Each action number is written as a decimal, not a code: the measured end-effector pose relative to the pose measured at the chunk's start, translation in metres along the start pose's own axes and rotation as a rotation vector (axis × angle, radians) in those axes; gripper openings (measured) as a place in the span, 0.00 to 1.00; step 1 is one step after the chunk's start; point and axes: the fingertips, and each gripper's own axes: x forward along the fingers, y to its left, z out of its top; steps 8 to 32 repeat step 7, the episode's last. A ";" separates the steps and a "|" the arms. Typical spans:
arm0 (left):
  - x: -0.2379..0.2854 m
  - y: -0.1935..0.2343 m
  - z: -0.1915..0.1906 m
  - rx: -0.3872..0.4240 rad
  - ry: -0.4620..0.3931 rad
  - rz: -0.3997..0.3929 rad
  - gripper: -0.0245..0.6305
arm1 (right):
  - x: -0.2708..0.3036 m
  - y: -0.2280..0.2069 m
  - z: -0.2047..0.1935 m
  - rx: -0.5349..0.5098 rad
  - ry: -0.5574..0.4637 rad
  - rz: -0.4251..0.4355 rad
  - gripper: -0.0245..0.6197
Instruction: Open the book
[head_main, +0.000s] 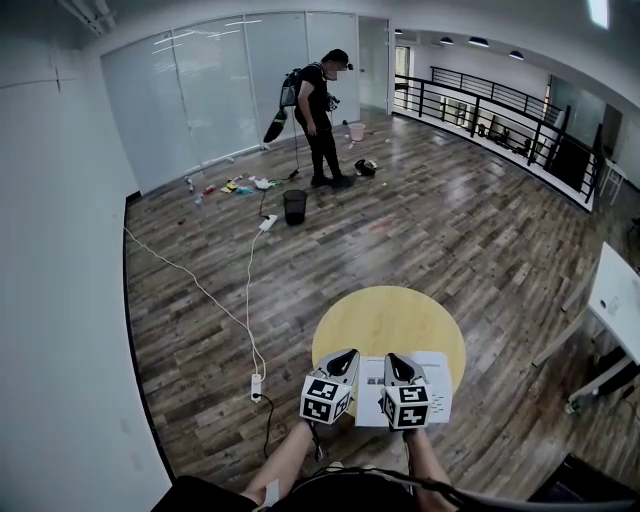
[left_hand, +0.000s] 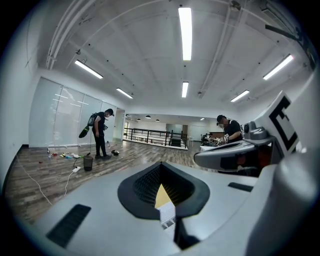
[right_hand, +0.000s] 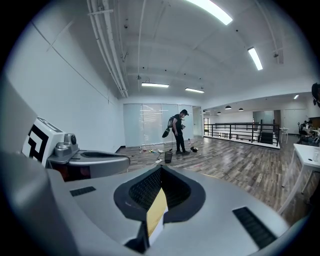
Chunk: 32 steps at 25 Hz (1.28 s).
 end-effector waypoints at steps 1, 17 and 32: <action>0.000 0.000 0.000 0.000 0.000 -0.001 0.04 | 0.000 0.000 0.000 0.000 0.000 -0.001 0.05; 0.004 -0.001 0.002 0.007 -0.012 -0.006 0.04 | 0.003 -0.002 -0.003 -0.002 0.002 -0.004 0.05; 0.004 -0.001 0.002 0.007 -0.012 -0.006 0.04 | 0.003 -0.002 -0.003 -0.002 0.002 -0.004 0.05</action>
